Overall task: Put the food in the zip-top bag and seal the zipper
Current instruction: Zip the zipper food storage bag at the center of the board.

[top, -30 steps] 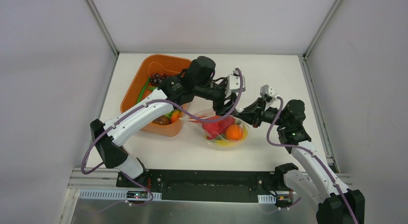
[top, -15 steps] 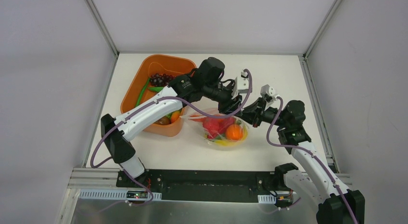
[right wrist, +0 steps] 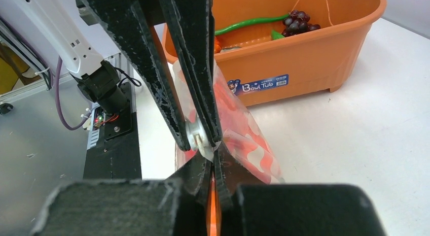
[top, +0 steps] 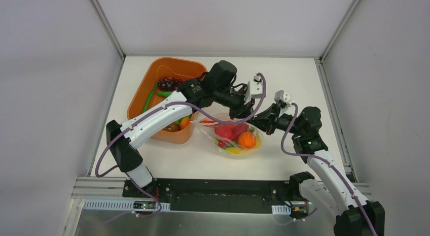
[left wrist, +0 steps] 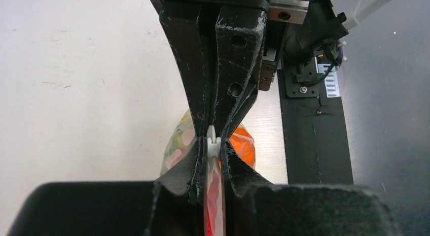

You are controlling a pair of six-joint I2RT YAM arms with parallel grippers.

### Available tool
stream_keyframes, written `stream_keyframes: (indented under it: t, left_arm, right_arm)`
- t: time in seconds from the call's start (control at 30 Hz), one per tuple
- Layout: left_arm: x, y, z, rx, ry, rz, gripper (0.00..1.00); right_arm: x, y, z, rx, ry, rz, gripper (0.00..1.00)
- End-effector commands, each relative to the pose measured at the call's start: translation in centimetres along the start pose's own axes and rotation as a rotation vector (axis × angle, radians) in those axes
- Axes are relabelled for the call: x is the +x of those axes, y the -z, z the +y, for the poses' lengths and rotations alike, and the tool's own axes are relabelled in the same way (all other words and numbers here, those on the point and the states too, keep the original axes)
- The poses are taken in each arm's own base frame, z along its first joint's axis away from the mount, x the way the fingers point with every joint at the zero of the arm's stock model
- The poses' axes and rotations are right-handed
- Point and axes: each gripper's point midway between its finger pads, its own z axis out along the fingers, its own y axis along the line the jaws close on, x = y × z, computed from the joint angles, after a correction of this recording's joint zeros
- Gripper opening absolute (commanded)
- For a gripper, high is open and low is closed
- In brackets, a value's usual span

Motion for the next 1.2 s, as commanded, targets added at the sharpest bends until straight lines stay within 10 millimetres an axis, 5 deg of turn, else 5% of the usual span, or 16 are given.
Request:
stream_keyframes:
  t: [0.0, 1.03, 1.1, 1.17]
  left_arm:
    - [-1.2, 1.2, -0.6, -0.012, -0.038, -0.007, 0.0]
    - [5.3, 3.6, 0.5, -0.164, -0.009, 0.189, 0.0]
    - [4.9, 3.8, 0.6, -0.174, -0.012, 0.173, 0.0]
    - [2.4, 4.2, 0.9, -0.195, -0.019, 0.112, 0.0]
  right_arm:
    - [-1.7, 0.0, -0.4, 0.04, 0.075, -0.055, 0.0]
    - [-2.6, 0.7, -0.1, 0.088, 0.101, -0.115, 0.0]
    - [-2.8, 0.8, 0.0, 0.086, 0.098, -0.119, 0.0]
    - [-2.9, 0.7, 0.7, 0.051, 0.086, -0.104, 0.02]
